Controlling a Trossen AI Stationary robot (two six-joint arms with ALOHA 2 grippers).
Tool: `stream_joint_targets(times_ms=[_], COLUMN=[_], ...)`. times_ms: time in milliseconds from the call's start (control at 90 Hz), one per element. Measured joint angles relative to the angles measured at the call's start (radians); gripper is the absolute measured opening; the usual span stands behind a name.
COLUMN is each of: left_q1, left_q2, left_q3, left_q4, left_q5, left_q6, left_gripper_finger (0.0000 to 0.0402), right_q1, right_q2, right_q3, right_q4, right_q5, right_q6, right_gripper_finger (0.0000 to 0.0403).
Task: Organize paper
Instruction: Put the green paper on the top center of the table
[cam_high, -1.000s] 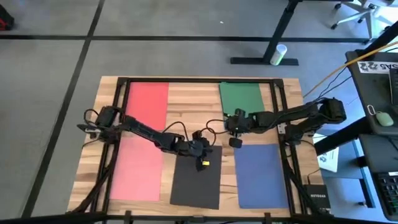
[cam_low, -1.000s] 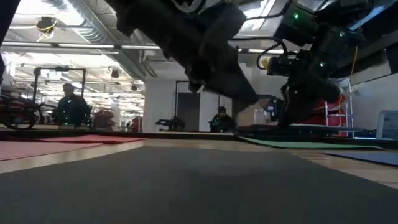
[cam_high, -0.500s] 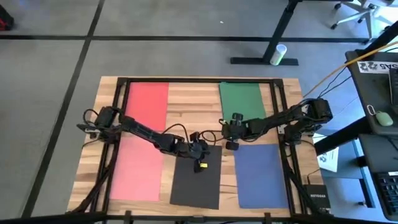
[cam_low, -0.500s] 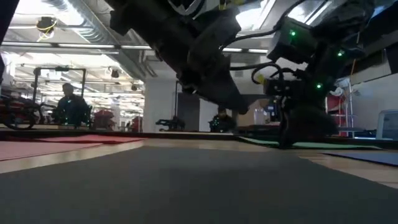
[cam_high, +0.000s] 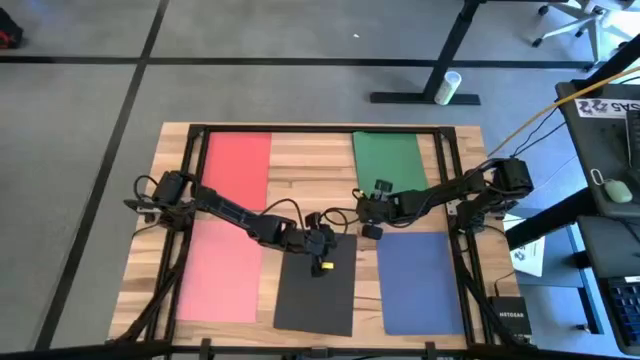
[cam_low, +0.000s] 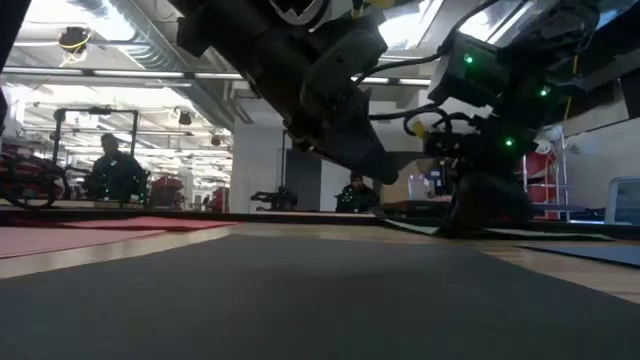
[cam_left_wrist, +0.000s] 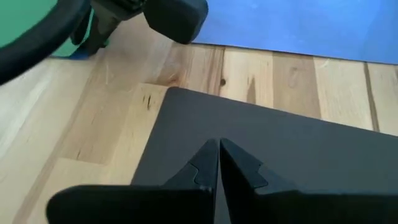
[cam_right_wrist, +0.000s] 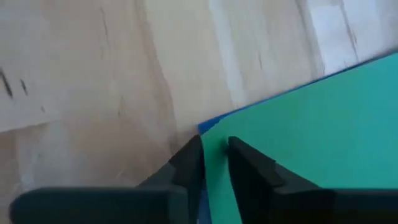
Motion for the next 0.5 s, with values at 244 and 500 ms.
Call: stream_joint_targets(times_ms=[244,500], left_q1=[0.000,0.000], left_q2=[0.000,0.000], left_q3=[0.000,0.000], left_q4=[-0.001,-0.006], left_q5=[0.000,0.000], left_q6=[0.000,0.000], left_gripper_finger=[0.0000,0.0000], right_q1=[0.000,0.000], right_q2=[0.000,0.001], right_q3=[0.018,0.070], right_q4=[-0.014,-0.051], right_q5=[-0.056,-0.167], right_q6=[0.002,0.006], right_gripper_finger=[0.0030,0.0049])
